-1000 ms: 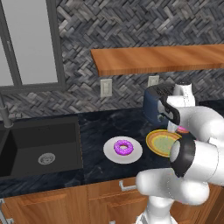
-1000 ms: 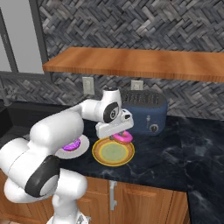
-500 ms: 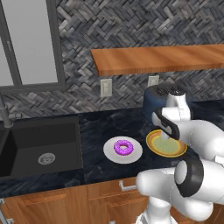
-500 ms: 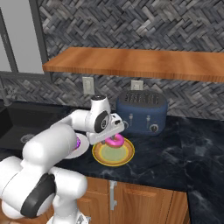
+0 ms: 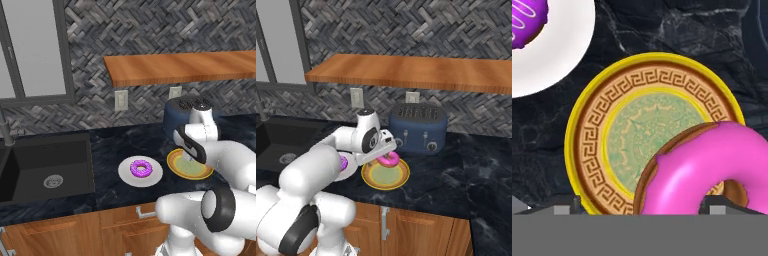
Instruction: Place the pastries on the plates.
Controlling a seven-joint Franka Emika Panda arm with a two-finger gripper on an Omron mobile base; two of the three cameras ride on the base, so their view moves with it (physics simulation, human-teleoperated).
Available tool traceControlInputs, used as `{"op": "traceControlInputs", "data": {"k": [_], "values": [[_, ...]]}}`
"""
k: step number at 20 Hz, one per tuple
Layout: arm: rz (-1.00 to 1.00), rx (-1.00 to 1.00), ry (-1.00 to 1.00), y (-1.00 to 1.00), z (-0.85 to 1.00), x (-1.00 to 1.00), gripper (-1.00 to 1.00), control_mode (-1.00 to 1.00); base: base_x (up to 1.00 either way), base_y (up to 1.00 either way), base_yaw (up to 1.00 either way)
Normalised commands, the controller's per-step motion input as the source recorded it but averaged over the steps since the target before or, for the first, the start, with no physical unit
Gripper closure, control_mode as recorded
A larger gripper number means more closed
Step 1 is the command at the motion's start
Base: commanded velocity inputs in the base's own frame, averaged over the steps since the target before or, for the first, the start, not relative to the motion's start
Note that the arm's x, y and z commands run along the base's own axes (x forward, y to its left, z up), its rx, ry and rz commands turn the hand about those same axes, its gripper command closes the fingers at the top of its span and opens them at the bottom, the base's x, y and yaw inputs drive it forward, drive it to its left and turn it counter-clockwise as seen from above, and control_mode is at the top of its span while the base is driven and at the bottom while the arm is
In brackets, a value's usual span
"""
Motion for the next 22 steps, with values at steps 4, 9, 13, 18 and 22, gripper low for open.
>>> {"op": "traceControlInputs", "data": {"k": [4,9,13,18,22], "values": [[0.05,-0.08,0.0,0.73,-0.63,-0.16,-1.0,-1.0,0.0,0.0,0.0],[0.0,0.01,-0.02,-0.07,0.0,0.18,-1.0,-1.0,0.0,0.0,0.0],[0.06,0.04,0.0,-0.32,0.01,0.46,-1.0,-1.0,0.0,0.0,0.0],[0.01,0.21,-0.47,-0.12,0.95,-0.68,-1.0,-1.0,0.0,0.0,0.0],[0.04,0.15,-0.61,-0.06,0.2,-1.0,-1.0,-1.0,0.0,0.0,0.0]]}}
